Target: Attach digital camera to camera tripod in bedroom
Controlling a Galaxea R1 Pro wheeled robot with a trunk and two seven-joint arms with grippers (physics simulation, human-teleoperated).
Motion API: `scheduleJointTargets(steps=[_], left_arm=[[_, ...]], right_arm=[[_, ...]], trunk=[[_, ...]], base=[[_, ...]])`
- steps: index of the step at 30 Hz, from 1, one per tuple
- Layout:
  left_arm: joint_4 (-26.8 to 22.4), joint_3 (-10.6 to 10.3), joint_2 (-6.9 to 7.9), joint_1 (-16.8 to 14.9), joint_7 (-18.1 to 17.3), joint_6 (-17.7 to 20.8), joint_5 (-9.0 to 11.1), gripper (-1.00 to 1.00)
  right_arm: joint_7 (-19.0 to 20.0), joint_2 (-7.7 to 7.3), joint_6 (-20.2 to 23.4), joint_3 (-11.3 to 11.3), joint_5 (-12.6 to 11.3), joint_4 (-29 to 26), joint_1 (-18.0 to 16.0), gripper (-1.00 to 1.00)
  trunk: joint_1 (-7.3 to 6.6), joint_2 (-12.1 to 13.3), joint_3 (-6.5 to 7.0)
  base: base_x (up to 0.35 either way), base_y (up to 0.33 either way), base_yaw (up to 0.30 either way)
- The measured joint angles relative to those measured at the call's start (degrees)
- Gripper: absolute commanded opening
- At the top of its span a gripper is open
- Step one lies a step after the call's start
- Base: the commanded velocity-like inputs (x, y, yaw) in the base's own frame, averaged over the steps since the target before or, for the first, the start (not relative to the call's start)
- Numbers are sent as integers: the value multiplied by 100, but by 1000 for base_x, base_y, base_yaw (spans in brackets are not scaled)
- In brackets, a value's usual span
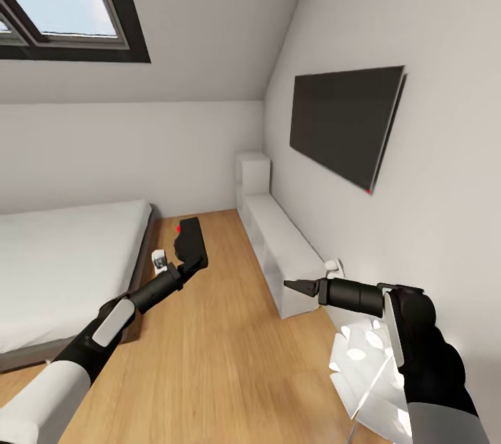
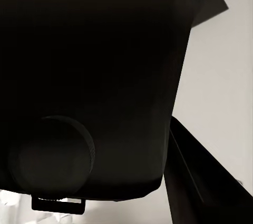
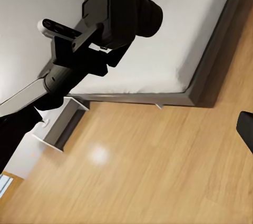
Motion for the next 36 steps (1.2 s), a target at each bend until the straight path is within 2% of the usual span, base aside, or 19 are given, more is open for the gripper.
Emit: scheduleJointTargets(steps=[36], left_arm=[[5, -1, -8, 1, 56, -44, -5, -100]], right_arm=[[0, 1, 0, 0, -7, 2, 1, 100]], trunk=[[-792, 1448, 649]], base=[[0, 0, 0]])
